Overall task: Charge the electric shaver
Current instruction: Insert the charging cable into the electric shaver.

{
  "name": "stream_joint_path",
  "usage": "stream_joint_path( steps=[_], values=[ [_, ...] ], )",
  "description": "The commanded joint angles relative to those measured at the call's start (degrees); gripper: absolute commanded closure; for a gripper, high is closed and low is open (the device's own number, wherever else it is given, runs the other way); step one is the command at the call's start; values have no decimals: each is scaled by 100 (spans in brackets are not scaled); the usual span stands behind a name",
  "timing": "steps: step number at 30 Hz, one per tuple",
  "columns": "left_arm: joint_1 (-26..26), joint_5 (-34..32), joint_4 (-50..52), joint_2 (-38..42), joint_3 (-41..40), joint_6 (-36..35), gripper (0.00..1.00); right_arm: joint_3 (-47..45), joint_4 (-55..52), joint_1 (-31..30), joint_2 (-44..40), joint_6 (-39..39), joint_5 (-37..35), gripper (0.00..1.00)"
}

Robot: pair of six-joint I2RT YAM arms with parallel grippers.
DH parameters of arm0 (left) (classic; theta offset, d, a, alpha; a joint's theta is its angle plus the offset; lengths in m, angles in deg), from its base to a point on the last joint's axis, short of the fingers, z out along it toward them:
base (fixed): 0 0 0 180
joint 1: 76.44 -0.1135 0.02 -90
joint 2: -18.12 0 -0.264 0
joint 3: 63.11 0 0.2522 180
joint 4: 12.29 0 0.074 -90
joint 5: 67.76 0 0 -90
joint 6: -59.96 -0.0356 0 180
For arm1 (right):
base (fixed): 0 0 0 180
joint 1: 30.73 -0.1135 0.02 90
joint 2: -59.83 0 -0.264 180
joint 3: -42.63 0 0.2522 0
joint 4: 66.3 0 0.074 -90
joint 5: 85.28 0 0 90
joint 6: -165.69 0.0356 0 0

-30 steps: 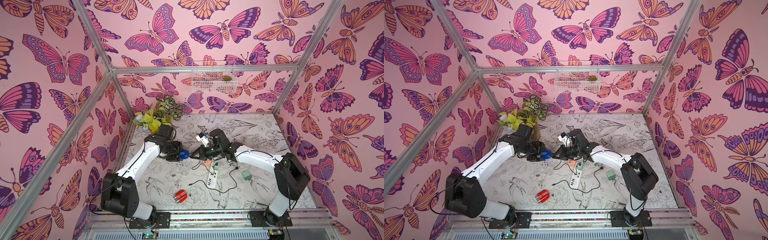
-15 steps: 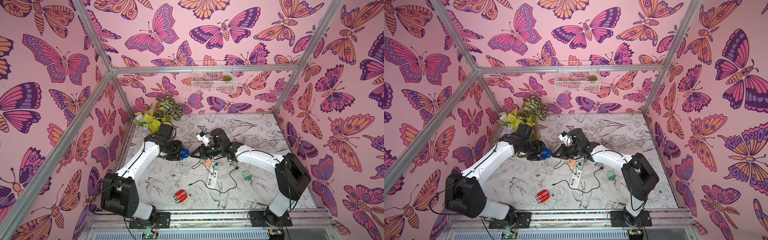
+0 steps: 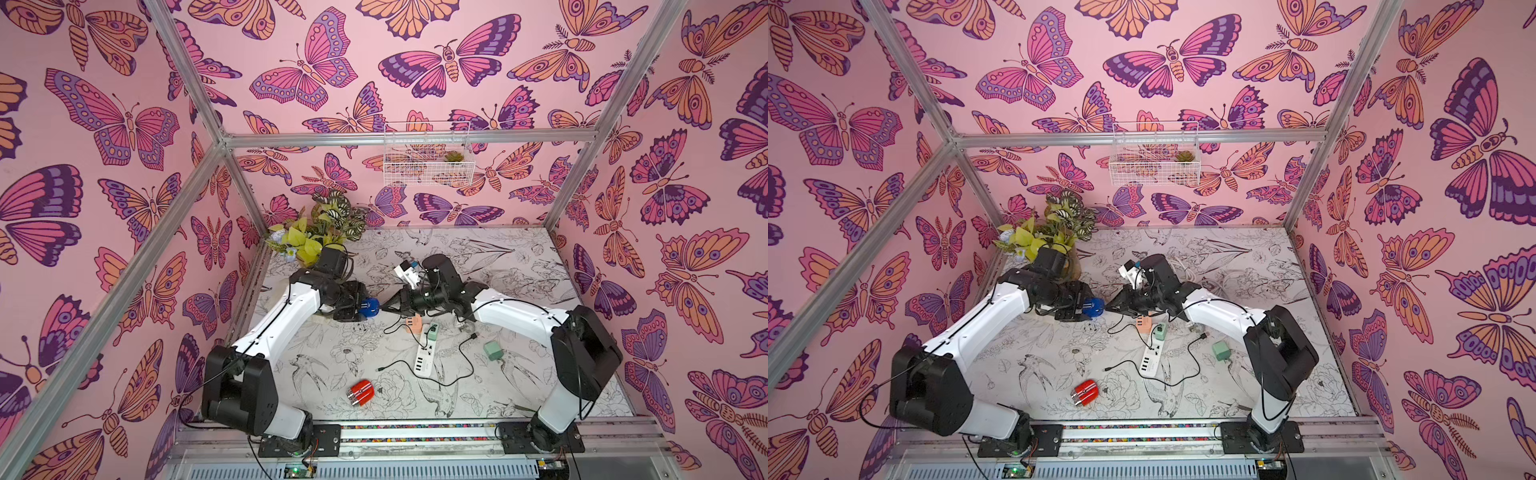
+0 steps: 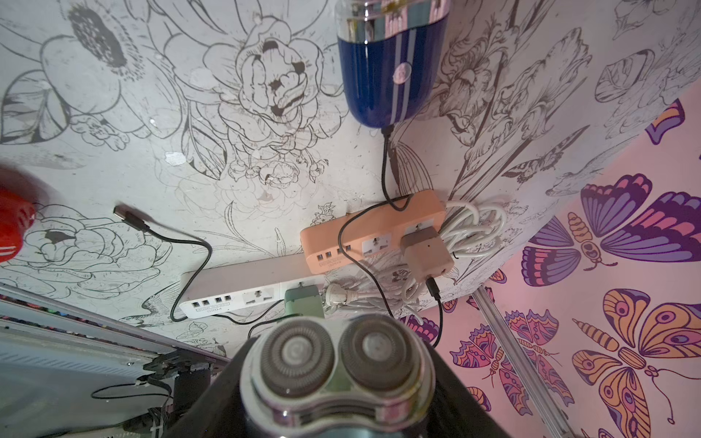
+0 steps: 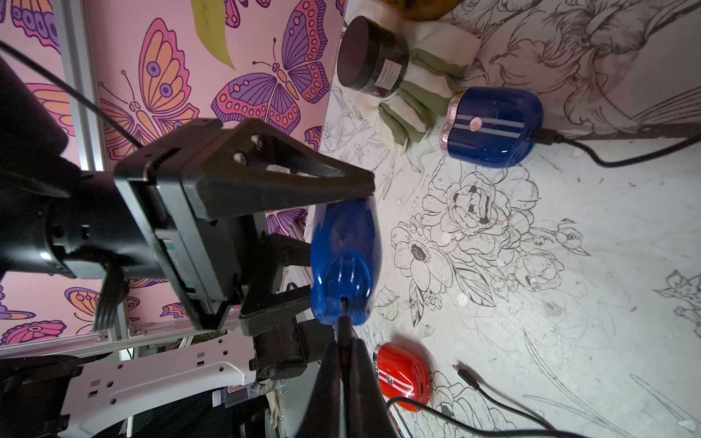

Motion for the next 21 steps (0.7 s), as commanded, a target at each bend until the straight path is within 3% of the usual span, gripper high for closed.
stream_joint_path(
  steps=[1, 14, 21],
  values=[
    [76, 158, 42, 10, 103, 47, 100, 68, 98, 26, 50, -19, -111, 100],
    [107, 131, 26, 75, 52, 420, 100, 134, 124, -116, 39, -154, -466, 100],
    [106, 134, -67, -6, 129, 465, 100, 66, 178, -197, 159, -110, -154, 100]
  ],
)
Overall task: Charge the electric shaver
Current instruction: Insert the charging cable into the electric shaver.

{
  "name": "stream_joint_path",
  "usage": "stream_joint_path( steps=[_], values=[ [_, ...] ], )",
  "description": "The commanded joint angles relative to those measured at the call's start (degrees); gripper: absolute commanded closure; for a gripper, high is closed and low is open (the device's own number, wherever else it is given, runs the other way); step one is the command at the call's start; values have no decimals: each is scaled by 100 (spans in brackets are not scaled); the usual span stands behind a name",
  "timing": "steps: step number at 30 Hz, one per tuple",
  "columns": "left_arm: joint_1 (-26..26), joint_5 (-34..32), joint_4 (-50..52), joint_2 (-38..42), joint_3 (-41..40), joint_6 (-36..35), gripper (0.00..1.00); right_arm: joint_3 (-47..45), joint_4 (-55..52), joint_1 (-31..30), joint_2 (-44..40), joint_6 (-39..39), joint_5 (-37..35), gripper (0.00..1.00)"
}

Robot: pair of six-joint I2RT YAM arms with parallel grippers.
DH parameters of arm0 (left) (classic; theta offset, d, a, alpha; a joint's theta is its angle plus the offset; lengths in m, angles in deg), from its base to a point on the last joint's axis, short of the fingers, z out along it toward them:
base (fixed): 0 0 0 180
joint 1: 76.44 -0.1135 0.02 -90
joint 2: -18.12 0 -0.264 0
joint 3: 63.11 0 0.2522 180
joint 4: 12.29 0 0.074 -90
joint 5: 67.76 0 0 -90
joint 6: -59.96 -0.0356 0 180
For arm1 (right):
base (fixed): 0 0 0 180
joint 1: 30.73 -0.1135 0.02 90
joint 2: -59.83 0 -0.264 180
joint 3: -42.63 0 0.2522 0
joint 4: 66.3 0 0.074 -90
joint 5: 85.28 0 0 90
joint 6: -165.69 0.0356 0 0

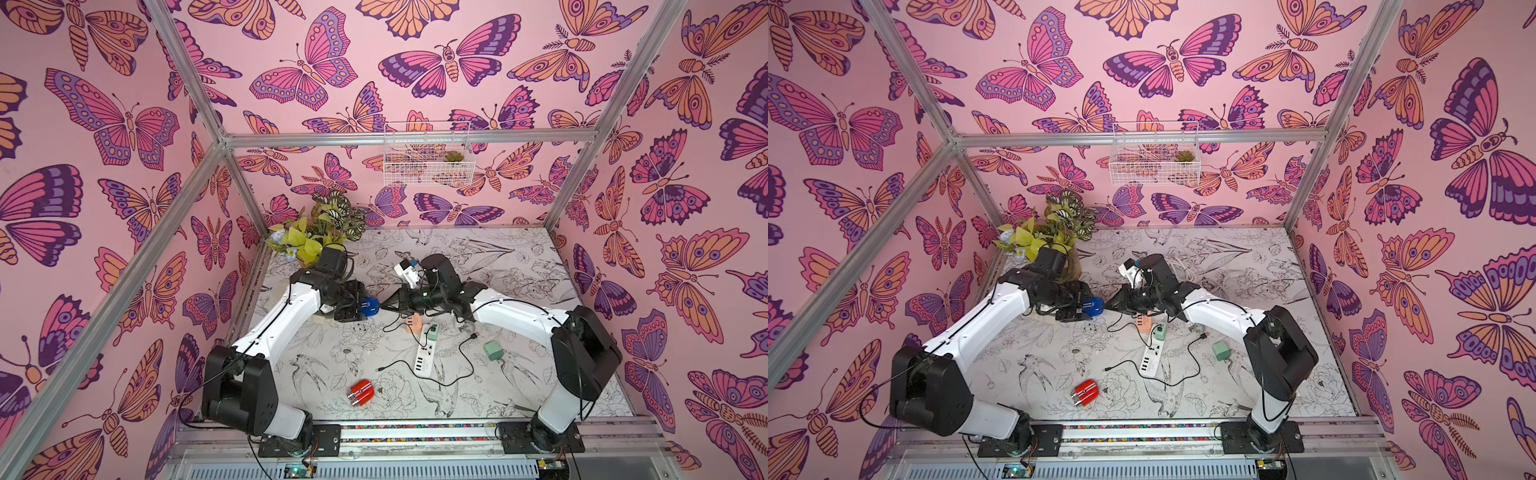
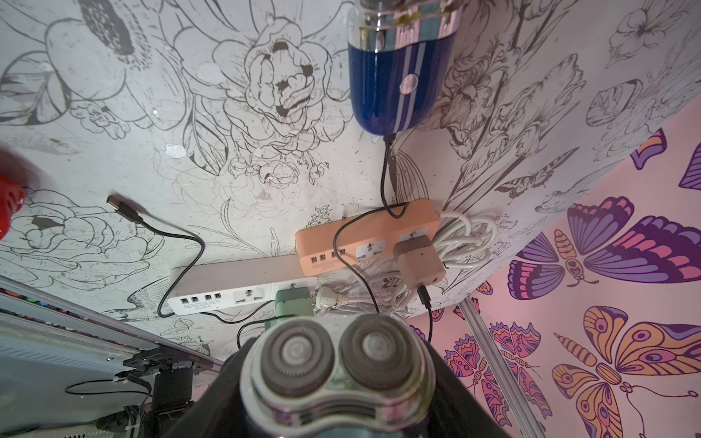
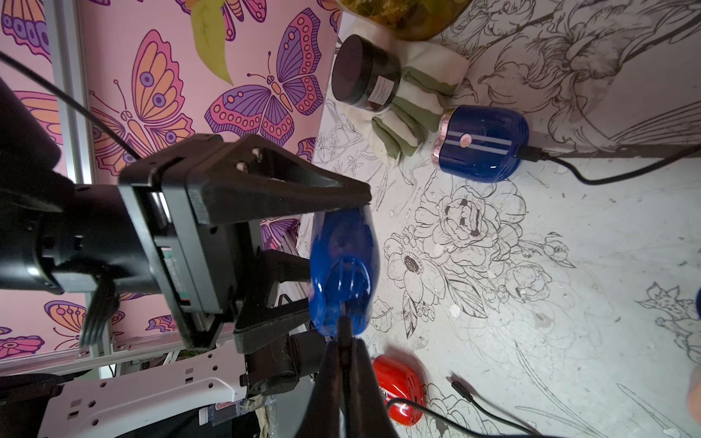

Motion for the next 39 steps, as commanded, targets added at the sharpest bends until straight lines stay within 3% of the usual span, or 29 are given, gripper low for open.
stream_joint_path(
  steps=[1, 10, 21, 26, 39],
  values=[
    [83, 231, -55, -27, 150, 17, 100, -32, 220, -124, 144, -52, 183, 100],
    [119, 383, -53, -143, 344, -363, 100, 334, -269, -110, 592, -214, 849, 100],
    [281, 457, -213, -96, 403, -145, 100, 349, 323, -259, 579, 11, 754, 100],
    [291, 473, -268, -63, 405, -39, 100, 192, 136, -248, 393, -233, 330, 100],
    [511, 571, -362, 68, 554, 26, 100, 558, 380, -293, 1143, 230, 1111, 100]
  ],
)
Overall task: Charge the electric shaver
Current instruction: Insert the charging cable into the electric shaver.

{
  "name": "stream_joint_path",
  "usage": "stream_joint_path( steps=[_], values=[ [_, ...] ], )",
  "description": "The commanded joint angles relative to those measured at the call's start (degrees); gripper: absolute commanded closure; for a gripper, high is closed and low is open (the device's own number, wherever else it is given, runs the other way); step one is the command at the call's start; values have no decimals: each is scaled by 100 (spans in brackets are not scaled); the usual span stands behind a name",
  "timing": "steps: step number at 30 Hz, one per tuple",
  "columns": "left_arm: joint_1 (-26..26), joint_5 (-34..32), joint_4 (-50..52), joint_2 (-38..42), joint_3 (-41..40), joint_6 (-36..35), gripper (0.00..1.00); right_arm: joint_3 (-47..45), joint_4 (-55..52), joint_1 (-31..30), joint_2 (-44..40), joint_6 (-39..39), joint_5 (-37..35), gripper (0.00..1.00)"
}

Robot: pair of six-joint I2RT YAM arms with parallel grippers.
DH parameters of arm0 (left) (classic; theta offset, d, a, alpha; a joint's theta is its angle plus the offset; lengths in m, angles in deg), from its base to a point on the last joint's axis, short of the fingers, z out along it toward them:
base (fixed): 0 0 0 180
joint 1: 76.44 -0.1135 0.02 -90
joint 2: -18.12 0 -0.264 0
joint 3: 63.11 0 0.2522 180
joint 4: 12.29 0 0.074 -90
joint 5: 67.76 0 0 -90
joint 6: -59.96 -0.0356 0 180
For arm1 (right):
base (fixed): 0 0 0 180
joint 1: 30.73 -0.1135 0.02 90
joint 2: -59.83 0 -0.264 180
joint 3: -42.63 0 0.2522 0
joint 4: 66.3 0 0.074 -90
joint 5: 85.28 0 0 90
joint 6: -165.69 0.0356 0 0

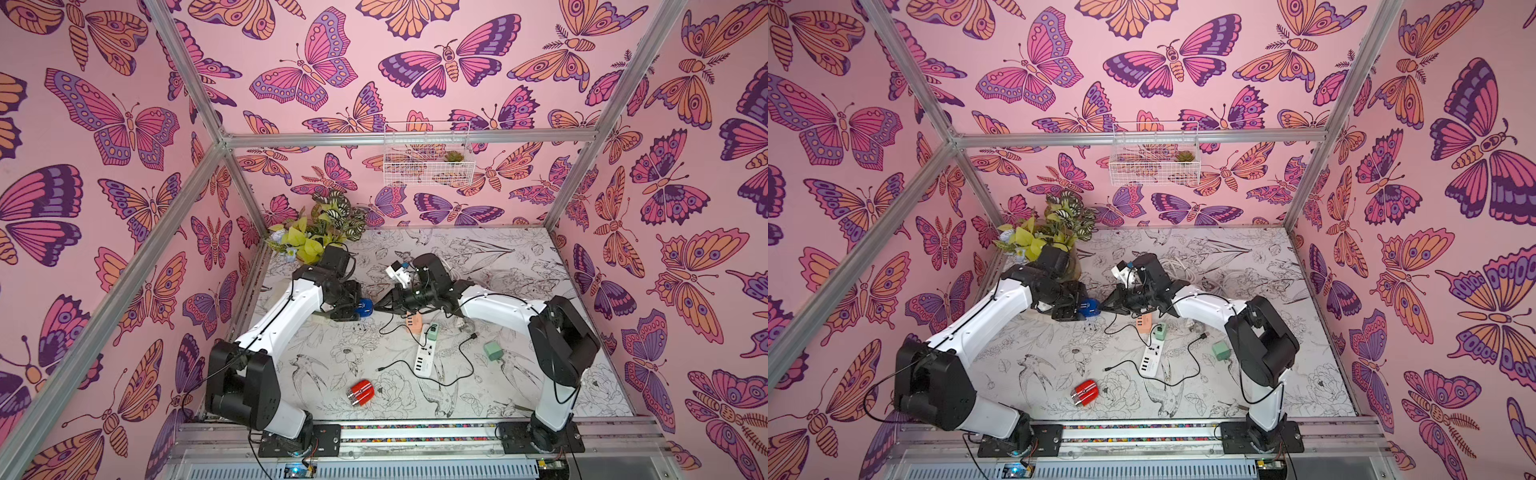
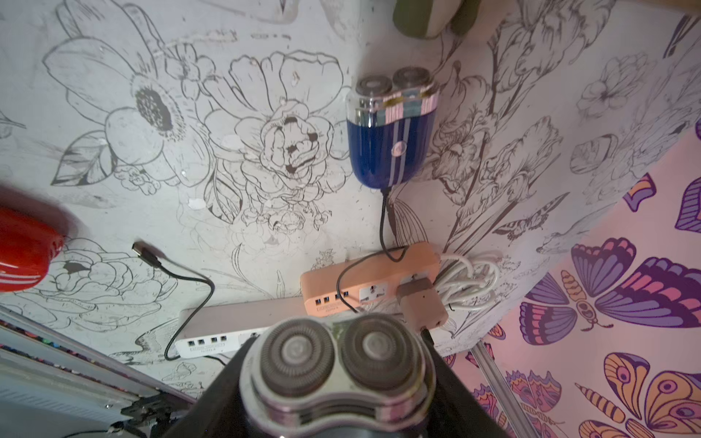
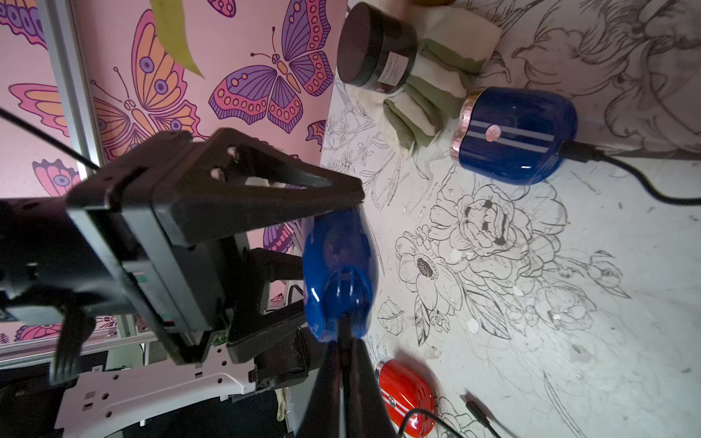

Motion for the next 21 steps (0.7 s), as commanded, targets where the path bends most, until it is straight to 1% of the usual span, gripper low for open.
stream_joint_path(
  steps=[1, 2, 4, 6, 9, 11, 13, 16, 19, 21],
  values=[
    [410, 1378, -757, 323, 177, 166, 100, 87, -35, -269, 209, 9, 318, 100],
    [383, 1309, -745, 418, 55, 175, 100, 32, -35, -224, 111, 17, 270, 95],
    [262, 1154, -674, 599, -256, 123, 100, -144, -77, -67, -214, 66, 127, 79],
    [87, 903, -639, 761, -571, 49, 100, -232, -355, 88, -541, -1, -9, 64],
    [-250, 588, -703, 915, -1044, 32, 100, -250, -1150, 284, -1028, -275, -318, 46],
    [-450, 412, -815, 939, -1267, 7, 100, -263, -1629, 412, -1290, -397, -531, 39],
    [-586, 227, -950, 897, -1370, -44, 100, -364, -1913, 546, -1613, -477, -746, 36],
    [-685, -56, -943, 641, -1370, -278, 100, -461, -2350, 763, -2167, -556, -1277, 36],
    [-716, -442, -972, 478, -1584, -214, 100, -512, -2920, 973, -2593, -589, -1868, 40],
    [-737, -707, -1000, 359, -1713, -187, 100, -539, -3511, 1119, -2845, -576, -2430, 46]
  ],
)
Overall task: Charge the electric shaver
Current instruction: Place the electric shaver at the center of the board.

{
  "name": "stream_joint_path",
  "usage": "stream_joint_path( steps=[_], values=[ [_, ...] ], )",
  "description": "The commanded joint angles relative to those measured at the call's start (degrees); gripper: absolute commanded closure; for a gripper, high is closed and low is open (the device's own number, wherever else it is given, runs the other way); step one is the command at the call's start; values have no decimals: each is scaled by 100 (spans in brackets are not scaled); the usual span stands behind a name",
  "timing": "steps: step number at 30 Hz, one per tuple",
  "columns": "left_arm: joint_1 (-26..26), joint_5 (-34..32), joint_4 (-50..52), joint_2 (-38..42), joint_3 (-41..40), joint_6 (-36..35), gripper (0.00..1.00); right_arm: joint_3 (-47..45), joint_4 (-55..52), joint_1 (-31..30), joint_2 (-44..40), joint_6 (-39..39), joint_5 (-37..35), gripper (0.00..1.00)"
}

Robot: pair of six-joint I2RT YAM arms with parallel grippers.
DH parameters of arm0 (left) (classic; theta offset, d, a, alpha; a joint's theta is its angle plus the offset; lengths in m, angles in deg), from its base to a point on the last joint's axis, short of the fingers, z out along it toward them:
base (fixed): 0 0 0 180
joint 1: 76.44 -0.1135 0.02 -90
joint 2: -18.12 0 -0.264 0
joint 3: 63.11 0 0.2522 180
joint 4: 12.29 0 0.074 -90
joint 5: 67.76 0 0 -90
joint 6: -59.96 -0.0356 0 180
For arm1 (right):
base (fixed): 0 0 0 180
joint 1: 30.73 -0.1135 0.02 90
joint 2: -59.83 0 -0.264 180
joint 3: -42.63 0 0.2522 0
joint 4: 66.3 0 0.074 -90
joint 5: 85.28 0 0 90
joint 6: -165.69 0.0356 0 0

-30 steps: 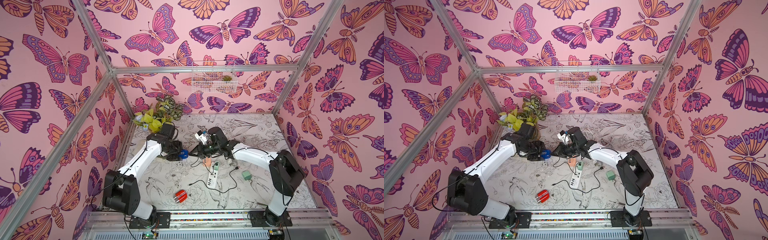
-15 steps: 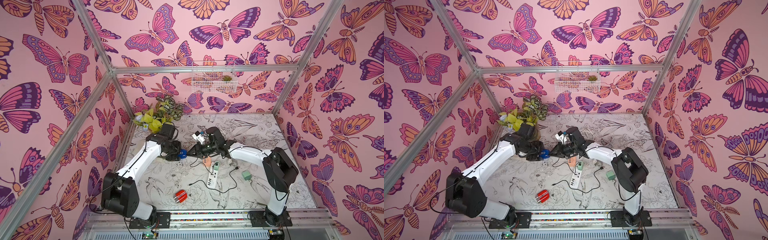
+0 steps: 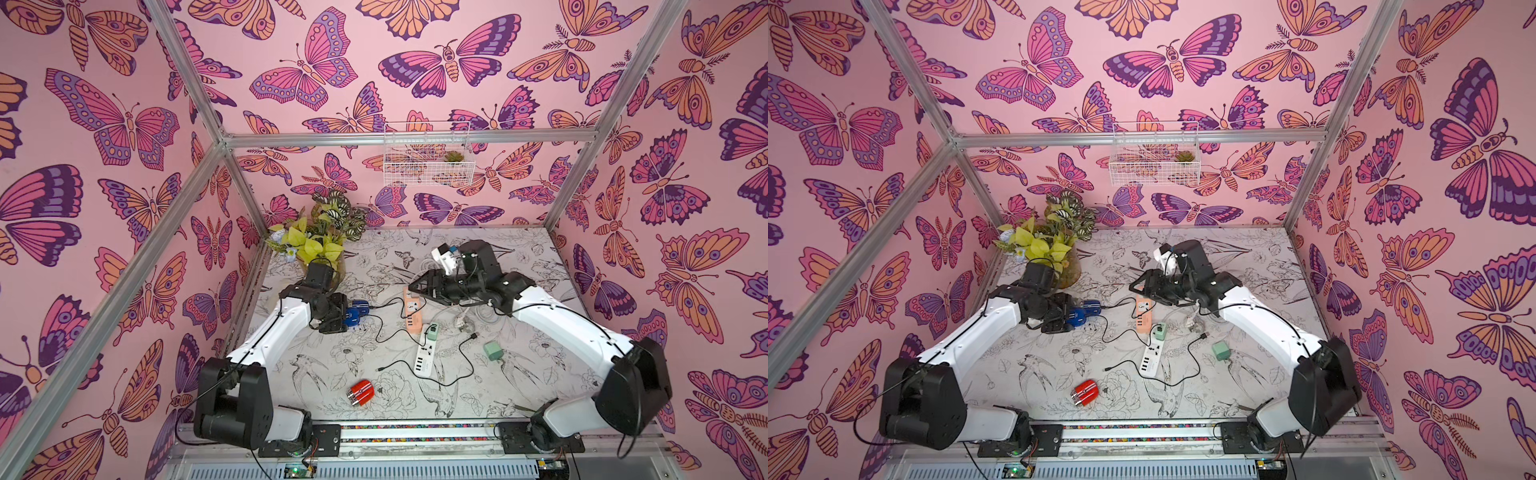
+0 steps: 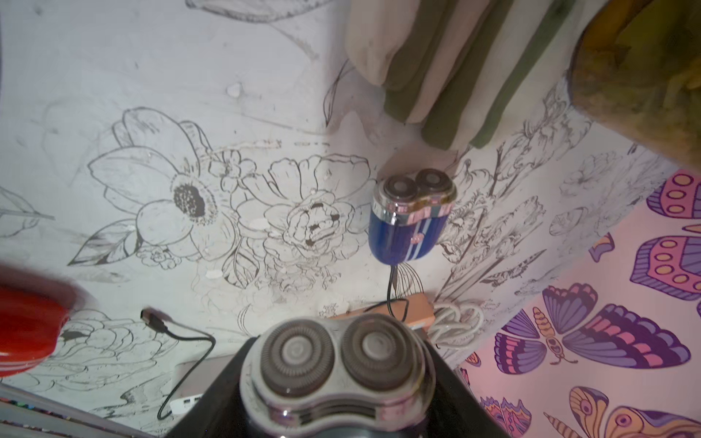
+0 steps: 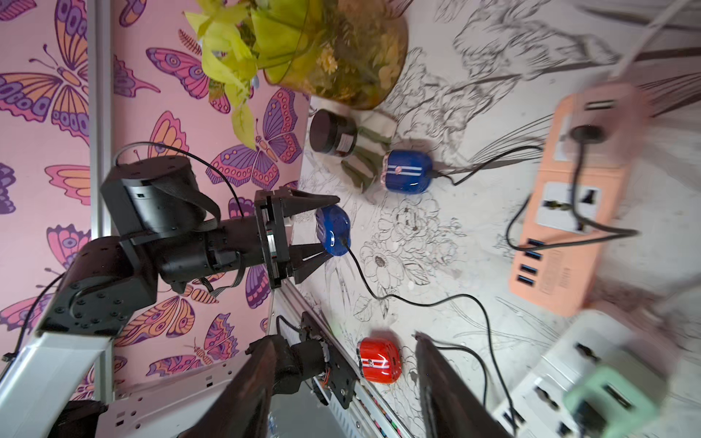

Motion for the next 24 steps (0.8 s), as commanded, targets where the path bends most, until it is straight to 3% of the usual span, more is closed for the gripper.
stream_joint_path(
  steps=[1, 5, 10, 14, 19, 24],
  values=[
    [-60, -592, -20, -195, -270, -15, 100, -107, -1297, 198, -311, -120, -1176, 49],
    [-87, -737, -227, -495, -543, 119, 91, -252, -2478, 594, -600, 35, -1999, 52],
    [-123, -709, -487, -803, -851, 220, 64, -427, -3462, 883, -620, 175, -2594, 54],
    [-213, -622, -740, -833, -1064, 174, 47, -635, -3645, 903, -319, 401, -2682, 54],
    [-421, -378, -959, -819, -972, -564, 26, -603, -3506, 920, 333, 652, -2643, 56],
    [-457, -318, -1094, -461, -986, -818, 6, -633, -3259, 933, 734, 1013, -2601, 61]
  ],
)
